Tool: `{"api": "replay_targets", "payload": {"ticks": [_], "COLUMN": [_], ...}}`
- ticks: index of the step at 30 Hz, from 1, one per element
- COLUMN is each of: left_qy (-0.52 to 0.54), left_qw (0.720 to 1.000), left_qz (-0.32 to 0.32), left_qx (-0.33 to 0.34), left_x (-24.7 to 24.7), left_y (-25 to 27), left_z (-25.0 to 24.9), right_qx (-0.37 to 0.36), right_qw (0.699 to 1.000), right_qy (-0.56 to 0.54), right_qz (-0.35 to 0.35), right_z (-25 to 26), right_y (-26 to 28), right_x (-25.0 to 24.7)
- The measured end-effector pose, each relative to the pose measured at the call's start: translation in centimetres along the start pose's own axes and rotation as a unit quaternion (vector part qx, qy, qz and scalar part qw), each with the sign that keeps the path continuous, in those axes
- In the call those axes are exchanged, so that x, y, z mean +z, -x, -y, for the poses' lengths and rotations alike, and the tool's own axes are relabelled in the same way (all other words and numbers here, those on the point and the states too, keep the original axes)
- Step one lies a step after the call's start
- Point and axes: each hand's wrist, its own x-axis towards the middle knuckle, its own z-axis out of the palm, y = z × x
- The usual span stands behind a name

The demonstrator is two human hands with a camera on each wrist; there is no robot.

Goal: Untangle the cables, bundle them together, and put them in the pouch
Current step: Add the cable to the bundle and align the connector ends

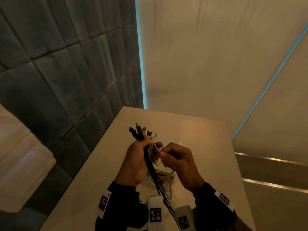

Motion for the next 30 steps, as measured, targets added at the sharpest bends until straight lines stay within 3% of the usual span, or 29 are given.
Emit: {"api": "replay_targets", "payload": {"ticks": [3, 5, 14, 23, 30], "left_qy": [0.102, 0.137, 0.126, 0.113, 0.085], "left_qw": [0.994, 0.988, 0.986, 0.986, 0.993], "left_qz": [0.047, 0.062, 0.093, 0.079, 0.018], "left_qx": [0.001, 0.024, 0.063, 0.090, 0.085], "left_x": [0.2, 0.4, -0.4, -0.8, -1.6], "left_y": [0.3, 0.5, 0.3, 0.1, -0.3], "left_z": [-0.7, -0.9, -0.9, -1.1, -0.9], "right_qx": [0.055, 0.093, 0.197, 0.197, 0.220], "right_qw": [0.997, 0.994, 0.977, 0.972, 0.942], "right_qy": [-0.006, -0.006, 0.087, 0.124, 0.249], "right_qz": [0.057, 0.054, 0.004, 0.012, -0.056], "right_z": [-1.2, -2.7, -10.4, -13.5, -15.4], "right_y": [0.3, 0.7, 3.0, 3.7, 3.3], "right_x": [-0.6, -1.4, -4.6, -5.2, -5.2]}}
